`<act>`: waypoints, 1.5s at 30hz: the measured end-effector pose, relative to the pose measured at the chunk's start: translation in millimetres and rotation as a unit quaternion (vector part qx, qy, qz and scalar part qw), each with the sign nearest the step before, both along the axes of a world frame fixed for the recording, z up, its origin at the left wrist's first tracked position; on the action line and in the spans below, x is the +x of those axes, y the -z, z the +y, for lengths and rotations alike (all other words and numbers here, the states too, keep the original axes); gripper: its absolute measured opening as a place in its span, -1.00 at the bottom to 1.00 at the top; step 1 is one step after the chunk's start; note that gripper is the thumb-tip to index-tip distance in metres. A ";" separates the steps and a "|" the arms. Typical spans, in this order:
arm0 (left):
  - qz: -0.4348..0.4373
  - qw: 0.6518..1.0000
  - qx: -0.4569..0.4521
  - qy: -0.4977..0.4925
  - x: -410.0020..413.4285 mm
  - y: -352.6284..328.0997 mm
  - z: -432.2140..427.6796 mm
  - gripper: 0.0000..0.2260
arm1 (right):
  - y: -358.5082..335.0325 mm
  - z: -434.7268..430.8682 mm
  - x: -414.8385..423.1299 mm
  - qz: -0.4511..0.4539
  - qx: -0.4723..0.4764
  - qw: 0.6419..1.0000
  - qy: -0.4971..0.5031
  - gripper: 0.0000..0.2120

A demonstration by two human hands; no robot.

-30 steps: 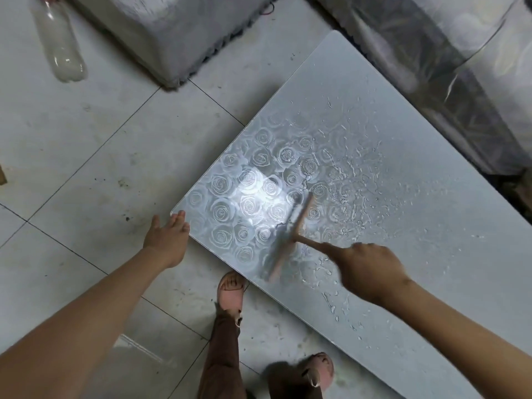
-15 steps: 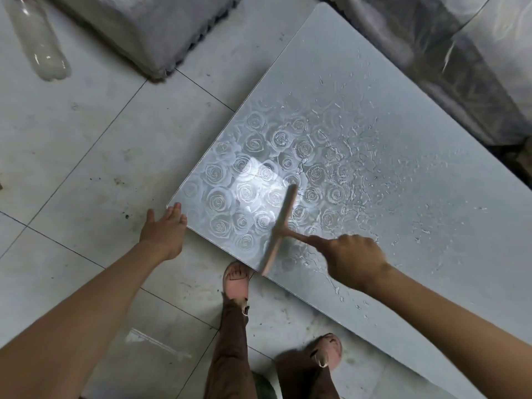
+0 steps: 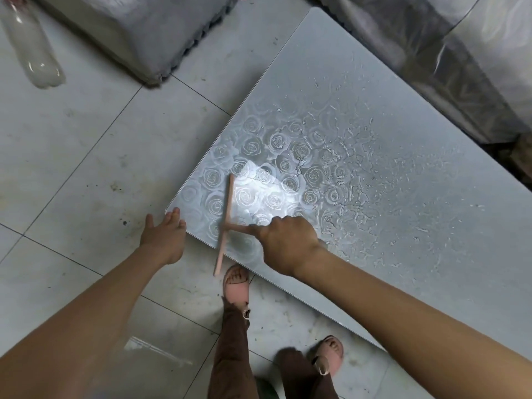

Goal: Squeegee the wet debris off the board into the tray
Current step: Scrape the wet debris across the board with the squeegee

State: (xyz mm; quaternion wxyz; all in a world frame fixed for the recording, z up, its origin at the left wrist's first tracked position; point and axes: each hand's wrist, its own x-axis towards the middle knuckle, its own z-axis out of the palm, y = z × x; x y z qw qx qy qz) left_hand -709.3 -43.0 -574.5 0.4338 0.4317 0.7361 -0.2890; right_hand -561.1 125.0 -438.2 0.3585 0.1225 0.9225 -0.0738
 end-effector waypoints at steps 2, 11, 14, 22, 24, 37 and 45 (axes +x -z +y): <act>-0.002 1.000 0.005 0.005 -1.2 1.3 -2.0 -0.45 | 4.9 12.5 13.8 -0.001 0.003 1.000 -0.003 -0.35; 0.004 1.000 0.014 0.006 1.3 1.8 -2.5 -0.45 | -29.3 72.8 83.1 -0.074 0.068 0.993 0.064 -0.48; 0.011 1.000 0.018 0.006 4.2 1.9 -1.3 -0.44 | -33.4 53.4 49.4 -0.019 0.032 0.999 0.030 -0.38; -0.018 0.998 0.050 -0.040 -1.3 3.5 -10.0 -0.42 | 15.0 34.3 -52.5 -0.004 -0.041 0.999 0.009 -0.51; -0.025 0.996 0.060 -0.058 -1.7 3.8 -14.1 -0.42 | 16.8 50.7 -31.9 -0.021 -0.046 0.998 0.037 -0.48; -0.019 0.990 0.091 -0.106 3.5 9.2 -13.3 -0.45 | -24.1 68.9 42.1 0.077 0.027 0.993 0.090 -0.68; -0.005 0.870 0.338 -0.358 -1.5 4.2 -22.7 -0.51 | 25.3 23.8 5.2 0.037 -0.051 0.998 -0.010 -0.48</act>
